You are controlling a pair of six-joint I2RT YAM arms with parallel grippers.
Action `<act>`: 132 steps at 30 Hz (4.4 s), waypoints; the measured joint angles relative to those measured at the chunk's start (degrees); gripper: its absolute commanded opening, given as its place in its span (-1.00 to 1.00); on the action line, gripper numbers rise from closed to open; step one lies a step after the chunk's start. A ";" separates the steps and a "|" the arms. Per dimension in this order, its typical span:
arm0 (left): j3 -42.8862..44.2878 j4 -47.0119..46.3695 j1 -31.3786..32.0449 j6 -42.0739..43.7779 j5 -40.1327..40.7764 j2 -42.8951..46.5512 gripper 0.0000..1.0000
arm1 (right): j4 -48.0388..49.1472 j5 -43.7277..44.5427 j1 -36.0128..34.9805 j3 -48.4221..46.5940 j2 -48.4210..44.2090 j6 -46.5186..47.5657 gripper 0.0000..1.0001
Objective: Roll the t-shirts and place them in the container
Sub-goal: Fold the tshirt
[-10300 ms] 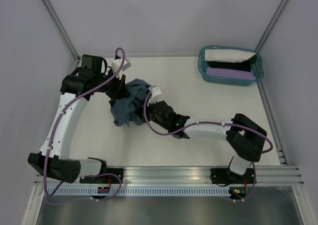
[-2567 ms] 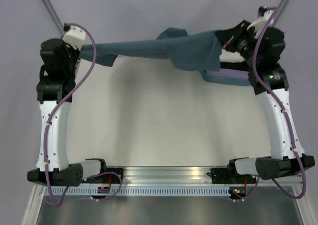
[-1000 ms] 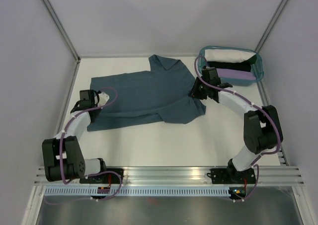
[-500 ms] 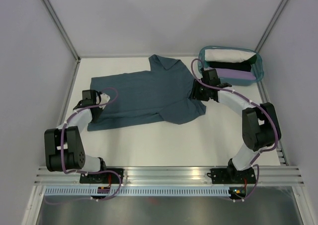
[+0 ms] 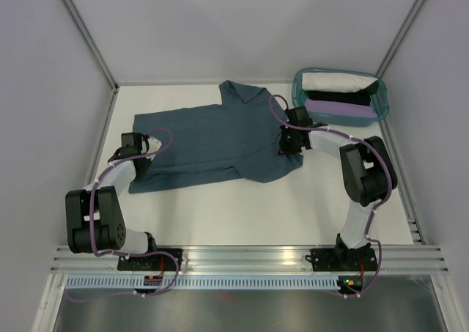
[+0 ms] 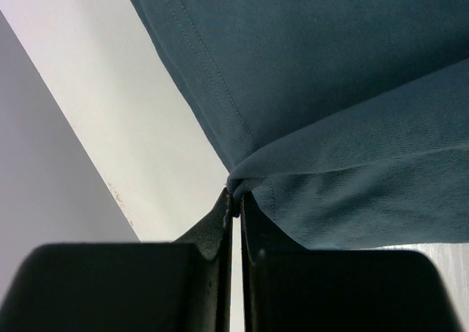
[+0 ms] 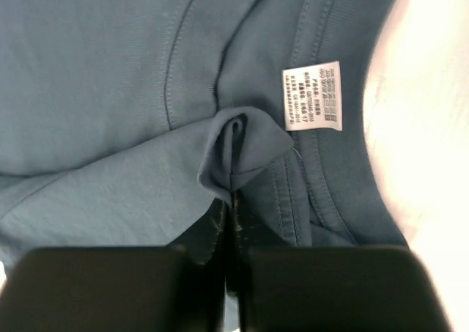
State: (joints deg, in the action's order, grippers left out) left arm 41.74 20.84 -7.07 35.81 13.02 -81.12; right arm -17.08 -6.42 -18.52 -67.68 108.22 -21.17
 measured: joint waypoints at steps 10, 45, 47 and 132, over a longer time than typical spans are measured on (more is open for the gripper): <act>3.04 0.00 -0.92 -1.84 0.04 0.00 -0.95 | -1.60 4.61 -0.13 0.52 -6.14 -0.22 -1.00; 14.91 -5.57 -4.48 -8.20 1.73 -15.85 -0.15 | -4.37 9.55 3.32 -16.11 6.21 -1.95 -0.19; 16.50 -5.66 -5.27 -9.11 1.70 -16.26 -0.13 | -4.87 10.47 3.80 -16.02 5.70 -1.62 -0.19; 14.47 8.55 3.30 -0.98 -22.56 -15.26 -0.18 | 10.21 -2.71 -32.39 -10.01 9.86 -12.44 -0.99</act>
State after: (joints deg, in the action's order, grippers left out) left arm 56.21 29.39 -3.77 34.83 -9.54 -96.38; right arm -6.87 -9.13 -50.92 -77.69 118.08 -33.61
